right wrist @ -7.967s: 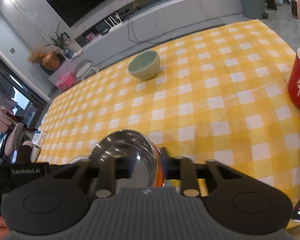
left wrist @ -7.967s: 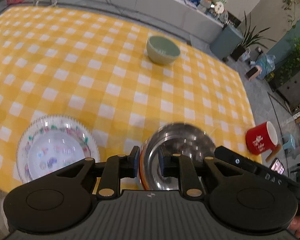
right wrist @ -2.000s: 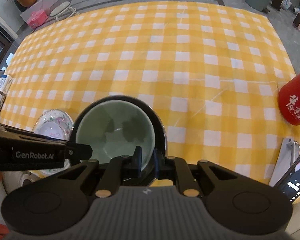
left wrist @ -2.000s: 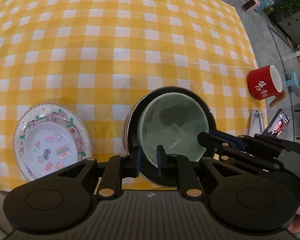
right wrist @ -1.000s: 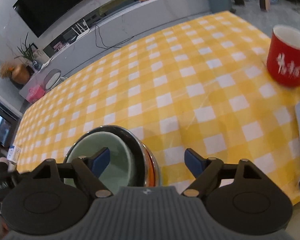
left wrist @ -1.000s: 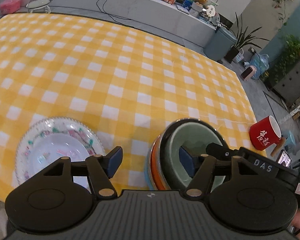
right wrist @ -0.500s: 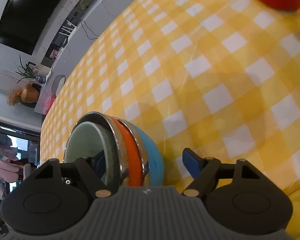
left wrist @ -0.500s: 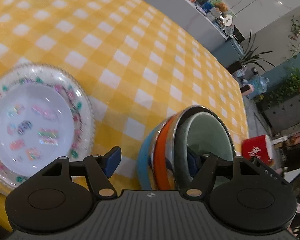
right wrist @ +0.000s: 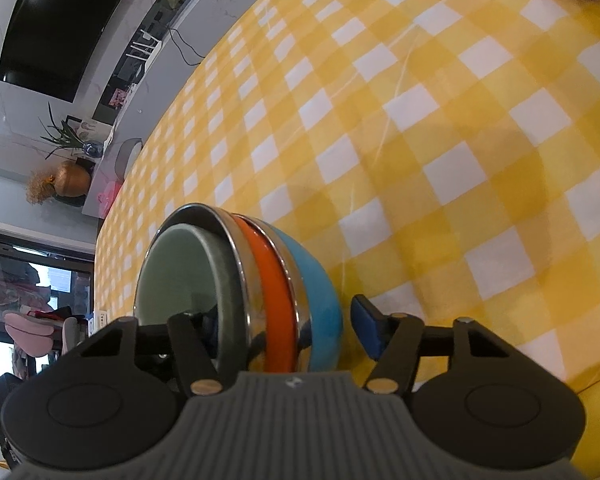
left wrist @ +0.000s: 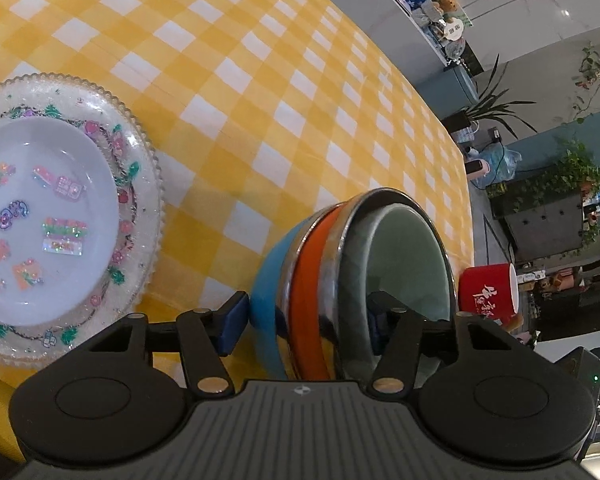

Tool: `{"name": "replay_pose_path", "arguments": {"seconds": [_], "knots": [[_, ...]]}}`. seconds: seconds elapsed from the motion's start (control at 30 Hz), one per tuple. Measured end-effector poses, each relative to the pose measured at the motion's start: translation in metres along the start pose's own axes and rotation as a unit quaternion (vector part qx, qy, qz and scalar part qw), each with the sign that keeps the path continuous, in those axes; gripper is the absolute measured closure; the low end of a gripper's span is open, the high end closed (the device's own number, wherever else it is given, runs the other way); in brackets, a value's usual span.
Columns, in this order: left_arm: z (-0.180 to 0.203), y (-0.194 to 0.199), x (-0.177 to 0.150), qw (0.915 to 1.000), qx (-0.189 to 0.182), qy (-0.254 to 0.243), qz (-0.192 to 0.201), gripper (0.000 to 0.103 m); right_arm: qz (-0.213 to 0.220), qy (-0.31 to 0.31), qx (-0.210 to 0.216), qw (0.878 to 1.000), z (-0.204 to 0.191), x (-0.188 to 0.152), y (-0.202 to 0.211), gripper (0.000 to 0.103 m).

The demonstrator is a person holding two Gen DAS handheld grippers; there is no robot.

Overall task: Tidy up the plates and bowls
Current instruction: 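Grasp the rim of the nested bowl stack with both grippers, then carry the bowl stack with both grippers and lower it onto the plate stack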

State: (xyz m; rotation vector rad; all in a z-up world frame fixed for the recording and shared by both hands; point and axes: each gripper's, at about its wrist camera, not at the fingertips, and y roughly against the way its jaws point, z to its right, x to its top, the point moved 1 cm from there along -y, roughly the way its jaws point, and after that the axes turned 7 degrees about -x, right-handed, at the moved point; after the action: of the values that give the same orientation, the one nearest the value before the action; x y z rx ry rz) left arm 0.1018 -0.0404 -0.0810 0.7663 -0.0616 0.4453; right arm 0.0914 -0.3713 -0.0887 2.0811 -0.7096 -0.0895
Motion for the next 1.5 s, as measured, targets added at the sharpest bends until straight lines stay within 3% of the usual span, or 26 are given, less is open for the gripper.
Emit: {"name": "replay_pose_path", "arguments": {"seconds": [0.5,0.87,1.2,1.5], "knots": [[0.008,0.002,-0.006,0.9994,0.025,-0.02,0.01,0.043,0.014,0.032,-0.001,0.999,-0.004,-0.003,0.005,0.054],[0.014,0.023,-0.01,0.9986,0.027,-0.034,0.031,0.043,0.015,0.042,0.026,0.999,-0.015,-0.008,0.01,0.055],[0.016,0.072,-0.008,0.9957,0.03,-0.051,0.072,0.043,0.015,0.058,0.062,0.996,-0.048,-0.021,0.018,0.055],[-0.007,0.128,0.004,0.9925,0.033,-0.036,0.112,0.043,0.009,0.09,0.088,0.992,-0.107,-0.046,0.018,0.055]]}}
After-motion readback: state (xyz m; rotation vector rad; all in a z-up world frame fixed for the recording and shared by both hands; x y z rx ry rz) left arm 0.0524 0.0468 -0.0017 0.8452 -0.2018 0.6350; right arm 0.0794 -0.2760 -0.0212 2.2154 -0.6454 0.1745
